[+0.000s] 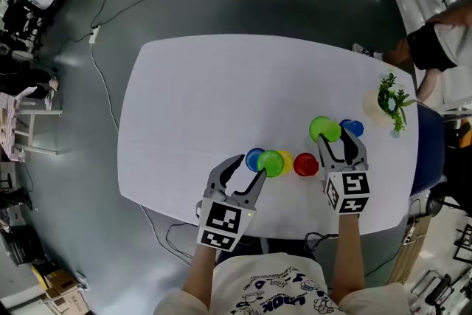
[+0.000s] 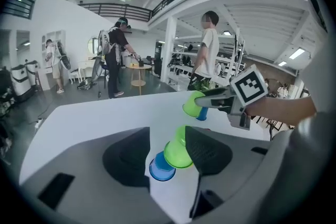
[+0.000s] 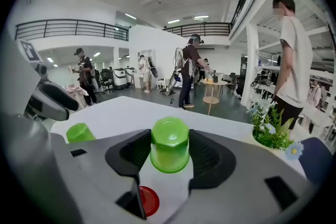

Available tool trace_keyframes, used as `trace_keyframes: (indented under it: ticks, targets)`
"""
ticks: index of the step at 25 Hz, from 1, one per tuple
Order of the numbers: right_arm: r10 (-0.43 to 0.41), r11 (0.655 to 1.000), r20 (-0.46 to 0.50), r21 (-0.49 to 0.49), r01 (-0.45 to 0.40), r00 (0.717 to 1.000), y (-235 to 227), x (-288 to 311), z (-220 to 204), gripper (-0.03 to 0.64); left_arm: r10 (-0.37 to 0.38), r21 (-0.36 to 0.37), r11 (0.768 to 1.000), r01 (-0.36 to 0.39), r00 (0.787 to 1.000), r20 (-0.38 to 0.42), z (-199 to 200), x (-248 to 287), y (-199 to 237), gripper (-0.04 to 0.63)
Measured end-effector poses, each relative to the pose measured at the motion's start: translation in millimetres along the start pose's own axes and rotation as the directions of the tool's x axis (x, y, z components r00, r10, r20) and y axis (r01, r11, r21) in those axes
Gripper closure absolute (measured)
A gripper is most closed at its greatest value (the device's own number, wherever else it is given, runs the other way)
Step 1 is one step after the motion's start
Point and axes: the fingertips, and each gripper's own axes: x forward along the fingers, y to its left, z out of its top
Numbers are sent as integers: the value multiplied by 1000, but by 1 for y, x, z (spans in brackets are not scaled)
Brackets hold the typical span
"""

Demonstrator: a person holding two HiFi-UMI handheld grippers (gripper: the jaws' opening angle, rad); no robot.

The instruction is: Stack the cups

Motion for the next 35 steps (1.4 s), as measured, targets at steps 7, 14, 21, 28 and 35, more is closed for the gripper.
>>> trace_keyframes:
  ticks: [7,14,21,28,35]
  targets:
    - [90,995,-19,-29,-91,996,53,-39,7,378,30,-20,999,-30,999,20,1,-17,21,446]
    - [96,991,-98,-80,-104,991,83,-51,-10,377,58,11,998,-59,998,39,8,-32,36,523]
    - [78,991,-138,-94,-92,987,94,-50,-28,377,62,18,998,-62,998,31,5,-32,40,581]
    - [87,990,-139,-95,-101,986,102,-47,-32,373,54,30,998,-54,998,22,6,-28,42,581]
    - [111,990,-73,-75,-117,991,95,-59,-18,238,44,32,998,-45,999,21,10,-21,41,581]
